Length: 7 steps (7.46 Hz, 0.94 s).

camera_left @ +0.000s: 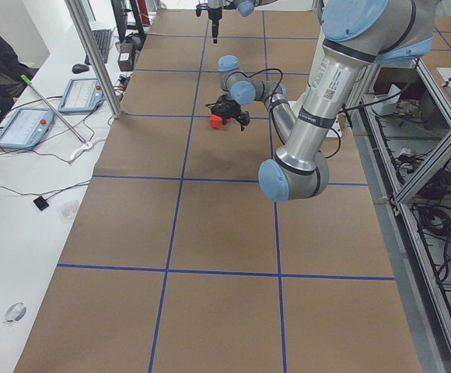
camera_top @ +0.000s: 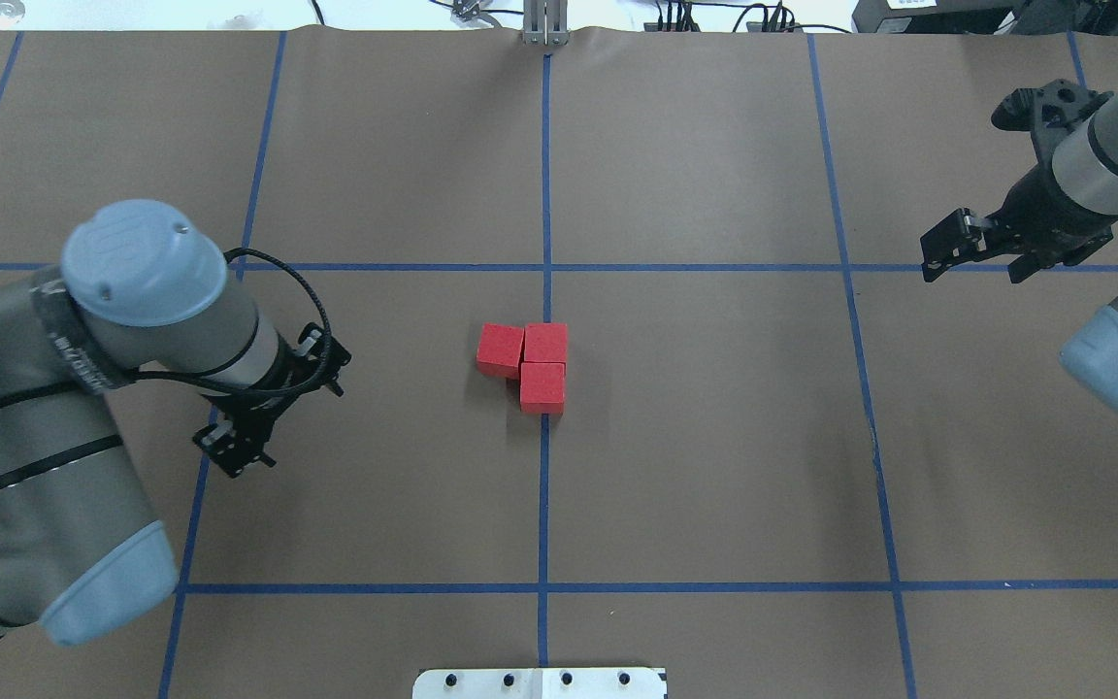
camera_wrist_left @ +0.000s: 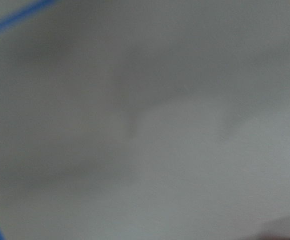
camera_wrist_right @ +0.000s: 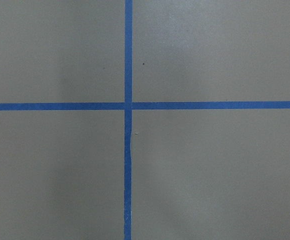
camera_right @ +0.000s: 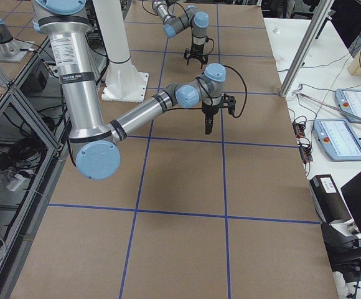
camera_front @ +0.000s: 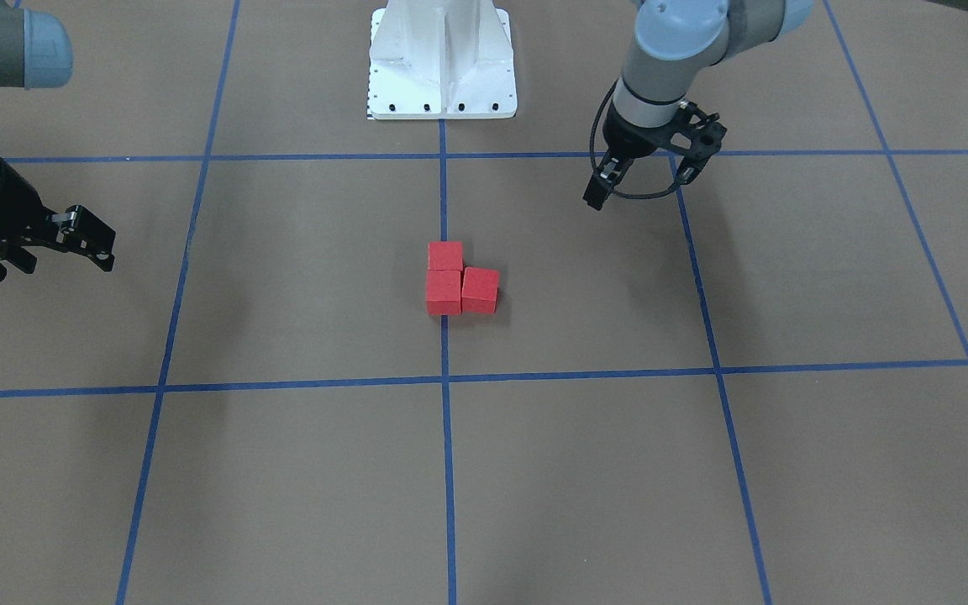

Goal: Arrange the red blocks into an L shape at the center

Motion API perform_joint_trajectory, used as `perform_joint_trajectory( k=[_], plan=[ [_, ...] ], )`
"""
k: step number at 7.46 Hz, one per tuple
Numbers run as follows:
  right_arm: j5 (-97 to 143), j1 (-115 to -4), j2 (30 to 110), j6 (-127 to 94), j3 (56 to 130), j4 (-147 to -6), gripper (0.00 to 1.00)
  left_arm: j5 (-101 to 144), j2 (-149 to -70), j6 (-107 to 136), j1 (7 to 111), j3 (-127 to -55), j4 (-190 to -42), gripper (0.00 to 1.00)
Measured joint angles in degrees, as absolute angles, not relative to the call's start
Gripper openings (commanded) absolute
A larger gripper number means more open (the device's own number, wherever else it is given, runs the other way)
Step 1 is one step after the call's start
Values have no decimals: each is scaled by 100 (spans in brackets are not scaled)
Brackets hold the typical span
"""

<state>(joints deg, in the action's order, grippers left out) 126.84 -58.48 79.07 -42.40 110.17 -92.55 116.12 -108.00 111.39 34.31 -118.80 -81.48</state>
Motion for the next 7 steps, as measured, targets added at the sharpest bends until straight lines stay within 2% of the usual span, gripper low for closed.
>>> perform_joint_trajectory(
  k=[3, 5, 7],
  plan=[
    [12680, -5868, 7939, -4201, 11014, -9255, 100, 11936, -9137, 8000, 4355, -12464, -8898, 100],
    [12715, -5992, 8043, -4040, 11013, -9256, 100, 12315, -8214, 5902, 5246, -12368, -9666, 100],
    [12841, -6414, 8269, -3333, 10944, -9270, 100, 12830, -7942, 4041, 6251, -11918, -9852, 100]
  ],
)
